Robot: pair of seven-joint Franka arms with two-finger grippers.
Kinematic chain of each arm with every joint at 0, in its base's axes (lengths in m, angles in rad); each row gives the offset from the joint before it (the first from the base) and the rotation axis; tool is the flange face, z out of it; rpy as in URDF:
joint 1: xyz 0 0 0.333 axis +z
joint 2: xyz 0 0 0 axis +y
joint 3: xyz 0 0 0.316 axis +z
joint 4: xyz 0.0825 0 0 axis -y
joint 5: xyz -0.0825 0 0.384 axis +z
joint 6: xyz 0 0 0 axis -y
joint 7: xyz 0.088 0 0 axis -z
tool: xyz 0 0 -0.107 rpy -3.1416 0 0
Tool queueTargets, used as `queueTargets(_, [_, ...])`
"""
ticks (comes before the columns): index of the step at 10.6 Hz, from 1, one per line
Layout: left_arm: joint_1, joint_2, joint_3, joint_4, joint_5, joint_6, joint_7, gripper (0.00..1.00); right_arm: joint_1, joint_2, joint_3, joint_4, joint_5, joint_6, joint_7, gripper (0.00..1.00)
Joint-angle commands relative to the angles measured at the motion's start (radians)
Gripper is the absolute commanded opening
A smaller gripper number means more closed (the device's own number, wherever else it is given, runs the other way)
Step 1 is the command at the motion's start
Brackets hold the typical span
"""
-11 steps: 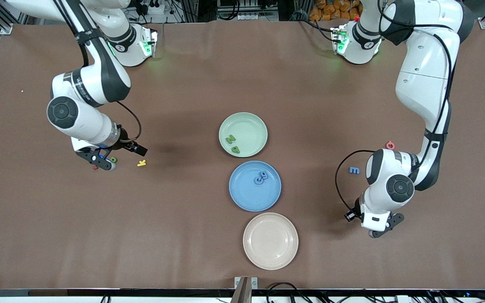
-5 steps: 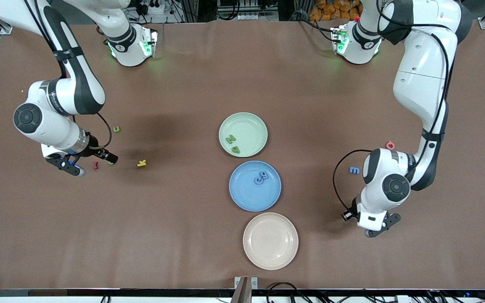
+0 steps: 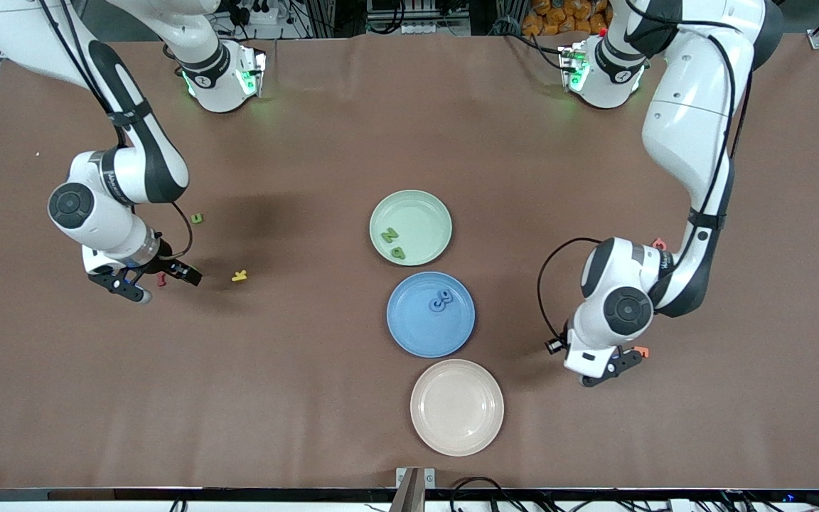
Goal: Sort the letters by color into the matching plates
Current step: 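Carry the blue X onto the blue plate and open the left gripper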
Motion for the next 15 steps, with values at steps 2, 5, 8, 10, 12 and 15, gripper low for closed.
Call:
queueTargets(2, [-0.105,-0.057,0.006,-0.011,-0.007,-0.137,-0.041,0.0,-0.009,0.038,-0.002,-0.016,-0.018,0.068,-0.009,0.85])
queueTargets(5, [-0.127,-0.053,-0.088,-0.009,-0.004,-0.138,-0.178,0.0,-0.012,0.061,-0.019,-0.014,-0.018,0.071,-0.009,0.81])
queueTargets(8, [-0.168,-0.044,-0.147,-0.004,-0.005,-0.081,-0.315,0.0,-0.012,0.071,-0.025,-0.014,-0.016,0.085,-0.009,0.79])
queueTargets(10, [-0.217,-0.037,-0.155,-0.003,-0.007,-0.004,-0.395,0.0,-0.014,0.078,-0.025,-0.014,-0.016,0.091,-0.01,0.76])
queueTargets(12, [-0.255,-0.027,-0.155,-0.004,-0.007,0.083,-0.471,0.0,-0.014,0.106,-0.025,-0.016,-0.016,0.126,-0.012,0.72])
queueTargets(15, [-0.271,-0.013,-0.149,-0.004,-0.007,0.166,-0.553,0.0,-0.012,0.114,-0.025,-0.017,-0.016,0.126,-0.013,0.7])
